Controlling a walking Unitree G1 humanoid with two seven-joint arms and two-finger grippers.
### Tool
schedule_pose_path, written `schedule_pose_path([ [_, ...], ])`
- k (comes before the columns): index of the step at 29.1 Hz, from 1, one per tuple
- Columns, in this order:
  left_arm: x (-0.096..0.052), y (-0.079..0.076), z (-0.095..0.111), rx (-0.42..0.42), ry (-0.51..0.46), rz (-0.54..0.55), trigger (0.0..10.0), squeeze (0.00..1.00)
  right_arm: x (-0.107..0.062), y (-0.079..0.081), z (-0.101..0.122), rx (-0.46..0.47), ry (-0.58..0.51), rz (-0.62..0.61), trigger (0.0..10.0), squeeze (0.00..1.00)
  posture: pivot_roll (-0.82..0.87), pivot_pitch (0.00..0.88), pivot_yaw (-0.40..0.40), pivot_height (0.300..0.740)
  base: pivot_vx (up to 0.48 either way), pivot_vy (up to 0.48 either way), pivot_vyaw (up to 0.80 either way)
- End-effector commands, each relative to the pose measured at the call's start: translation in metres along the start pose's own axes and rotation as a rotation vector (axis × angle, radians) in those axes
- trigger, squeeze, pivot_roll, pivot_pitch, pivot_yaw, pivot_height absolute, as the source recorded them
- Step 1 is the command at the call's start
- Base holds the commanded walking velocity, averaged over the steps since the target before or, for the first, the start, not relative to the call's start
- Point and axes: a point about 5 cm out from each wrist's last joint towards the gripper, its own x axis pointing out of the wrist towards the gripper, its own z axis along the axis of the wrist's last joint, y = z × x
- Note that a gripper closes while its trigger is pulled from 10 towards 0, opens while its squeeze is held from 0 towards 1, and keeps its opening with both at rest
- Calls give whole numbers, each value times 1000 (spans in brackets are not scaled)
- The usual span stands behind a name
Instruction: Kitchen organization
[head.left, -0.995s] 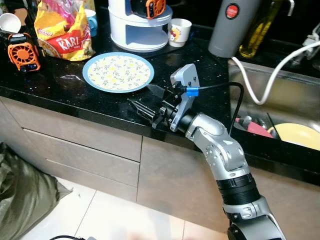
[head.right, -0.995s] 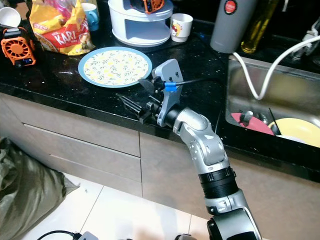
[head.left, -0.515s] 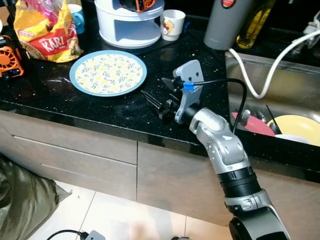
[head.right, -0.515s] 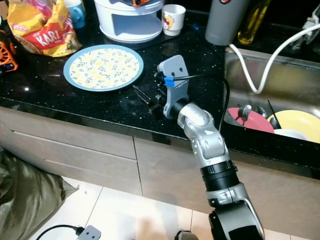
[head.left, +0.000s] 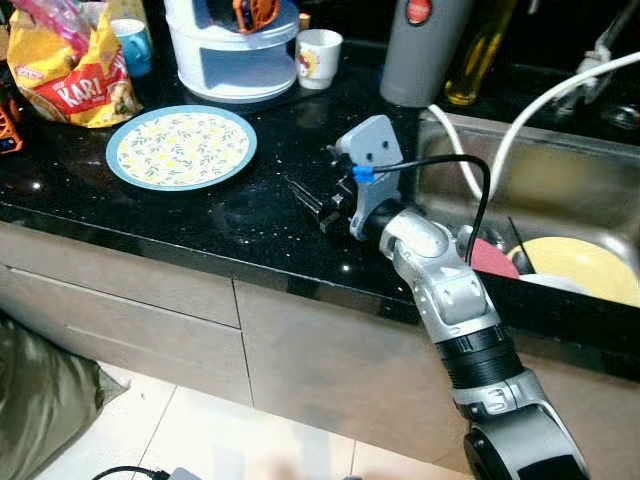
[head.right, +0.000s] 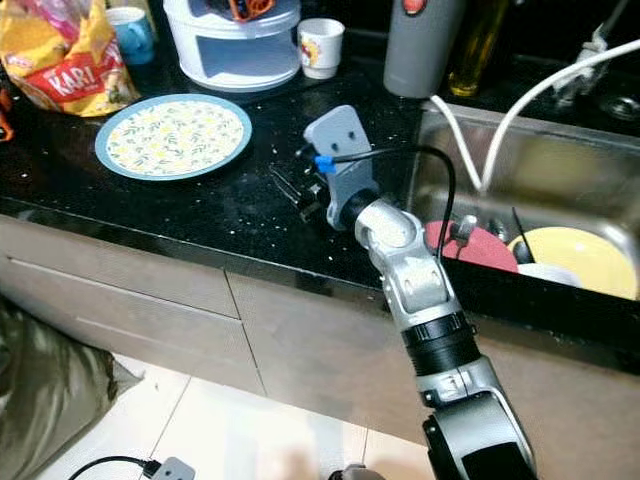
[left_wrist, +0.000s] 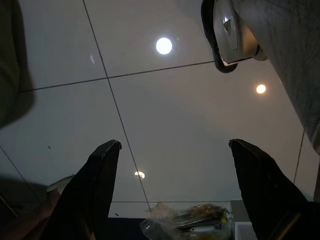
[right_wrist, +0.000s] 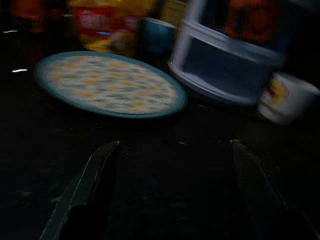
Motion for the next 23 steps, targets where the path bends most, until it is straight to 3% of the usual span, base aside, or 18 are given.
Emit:
schedule_pose_path([
  [1,0,-7,-5,7,11,-20,10000,0,4,12,4,-42,-21,82,10000,0,71,96,-53,740,0,0,0],
  [5,1,-9,-7,6,14,-22,10000,0,9,32,11,-133,-52,225,10000,0,78,95,-60,740,0,0,0],
  [8,1,-9,-7,6,15,-22,10000,0,11,35,12,-149,-55,240,10000,0,78,95,-60,740,0,0,0],
  [9,1,-9,-8,3,17,-22,10000,0,18,45,6,-270,-20,274,10000,0,85,94,-67,740,0,0,0],
  [10,1,-9,-8,3,17,-22,10000,0,18,45,6,-270,-20,274,10000,0,85,94,-67,740,0,0,0],
  [14,0,-9,-10,1,21,-22,10000,0,29,49,-10,-436,69,230,10000,0,89,92,-73,740,0,0,0],
  [23,0,-9,-13,-1,26,-22,10000,0,37,49,-7,-407,51,161,10000,0,93,91,-77,740,0,0,0],
])
